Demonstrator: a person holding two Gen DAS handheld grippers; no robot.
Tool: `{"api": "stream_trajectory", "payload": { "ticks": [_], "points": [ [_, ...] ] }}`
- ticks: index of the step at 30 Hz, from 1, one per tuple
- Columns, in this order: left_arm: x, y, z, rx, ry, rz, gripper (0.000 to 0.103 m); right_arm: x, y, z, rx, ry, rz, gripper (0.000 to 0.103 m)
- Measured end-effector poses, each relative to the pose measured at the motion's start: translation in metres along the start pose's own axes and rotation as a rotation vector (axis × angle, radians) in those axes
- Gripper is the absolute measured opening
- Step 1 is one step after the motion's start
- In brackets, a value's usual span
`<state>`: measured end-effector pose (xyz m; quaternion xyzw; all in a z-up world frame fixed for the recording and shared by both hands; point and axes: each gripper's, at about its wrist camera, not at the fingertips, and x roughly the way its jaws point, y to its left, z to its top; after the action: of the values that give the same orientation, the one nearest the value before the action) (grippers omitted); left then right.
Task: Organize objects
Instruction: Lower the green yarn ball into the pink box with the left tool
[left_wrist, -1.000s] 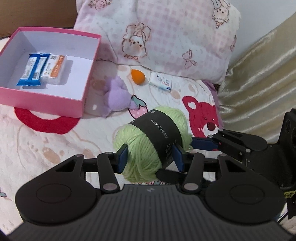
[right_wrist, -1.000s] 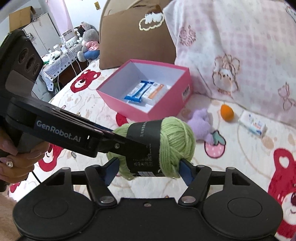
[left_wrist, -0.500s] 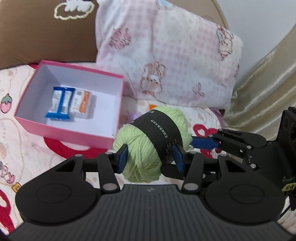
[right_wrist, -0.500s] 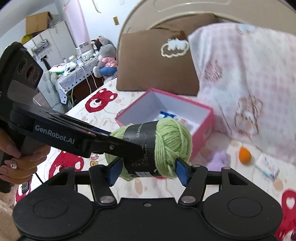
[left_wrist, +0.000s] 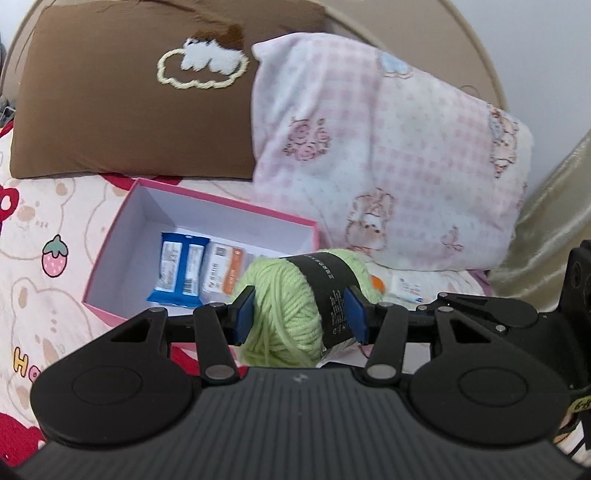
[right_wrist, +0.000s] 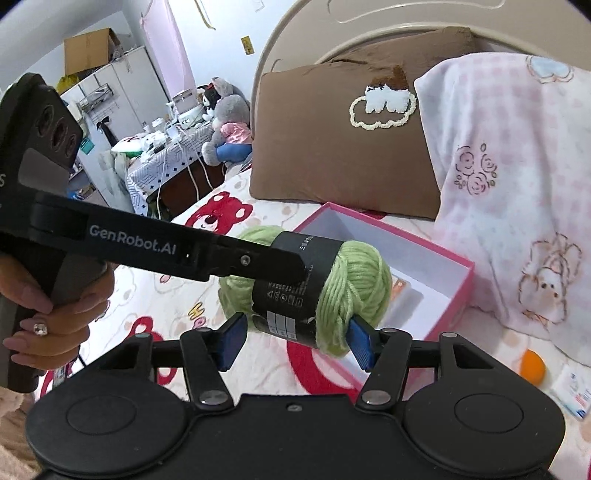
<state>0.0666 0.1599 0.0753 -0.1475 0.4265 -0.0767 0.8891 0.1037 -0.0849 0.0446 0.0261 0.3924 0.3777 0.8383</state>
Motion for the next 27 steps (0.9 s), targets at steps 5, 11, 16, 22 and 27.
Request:
{"api": "stream_trajectory", "payload": {
  "ticks": [5, 11, 16, 22, 27],
  "points": [
    [0.030, 0.023, 0.005, -0.034, 0.023, 0.034, 0.050, 0.039, -0.010, 0.005, 0.042, 0.040, 0.030, 0.064],
    [0.065, 0.054, 0.006, -0.087, 0.069, 0.054, 0.050, 0.078, -0.024, 0.006, 0.101, 0.097, 0.068, 0.064],
    [0.097, 0.073, 0.010, -0.123, 0.102, 0.094, 0.050, 0.110, -0.035, 0.006, 0.139, 0.143, 0.084, 0.064],
    [0.134, 0.101, 0.011, -0.181, 0.175, 0.111, 0.050, 0.146, -0.044, 0.003, 0.163, 0.203, 0.061, 0.064],
    [0.153, 0.105, 0.006, -0.166, 0.206, 0.144, 0.050, 0.166, -0.052, -0.004, 0.168, 0.248, 0.067, 0.064]
  ]
}}
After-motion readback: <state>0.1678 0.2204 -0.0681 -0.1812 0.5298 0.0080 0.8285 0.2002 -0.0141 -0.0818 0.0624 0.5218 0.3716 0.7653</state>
